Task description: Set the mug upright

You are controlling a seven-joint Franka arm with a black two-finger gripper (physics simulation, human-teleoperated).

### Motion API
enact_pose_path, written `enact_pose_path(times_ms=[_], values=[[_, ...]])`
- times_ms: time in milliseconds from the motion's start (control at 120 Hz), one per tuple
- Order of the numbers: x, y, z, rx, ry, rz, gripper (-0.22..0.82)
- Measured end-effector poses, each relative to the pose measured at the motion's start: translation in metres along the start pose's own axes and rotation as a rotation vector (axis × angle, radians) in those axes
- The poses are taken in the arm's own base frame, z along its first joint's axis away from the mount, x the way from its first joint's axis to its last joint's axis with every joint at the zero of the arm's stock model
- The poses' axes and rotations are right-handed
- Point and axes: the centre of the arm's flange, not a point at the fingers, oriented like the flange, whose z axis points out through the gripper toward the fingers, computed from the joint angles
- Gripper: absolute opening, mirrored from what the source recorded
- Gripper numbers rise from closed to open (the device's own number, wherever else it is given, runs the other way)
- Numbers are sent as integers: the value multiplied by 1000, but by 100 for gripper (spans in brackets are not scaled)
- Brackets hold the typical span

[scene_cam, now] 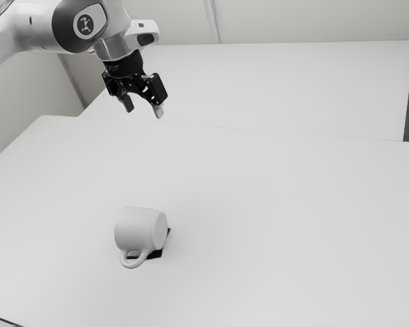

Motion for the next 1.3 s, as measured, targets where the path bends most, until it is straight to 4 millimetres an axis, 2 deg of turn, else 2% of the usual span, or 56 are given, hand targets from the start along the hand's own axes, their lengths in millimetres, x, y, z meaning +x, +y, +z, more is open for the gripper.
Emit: enact_pose_path(times_ms=[167, 325, 433, 533, 700, 917, 1075, 1300], values=[[-2, 2, 0, -1, 2, -1, 58], [-18, -1, -3, -6, -1, -12, 58], [-29, -16, 0, -31, -13, -43, 58], [-40, -47, 12, -75, -34, -99, 58], [-56, -85, 38, -155, -67, -160, 58], [-84, -128, 107, -288, -108, -230, 58], [-102, -145, 147, -378, -84, -257, 58], [-117, -152, 180, -467, -23, -258, 58]])
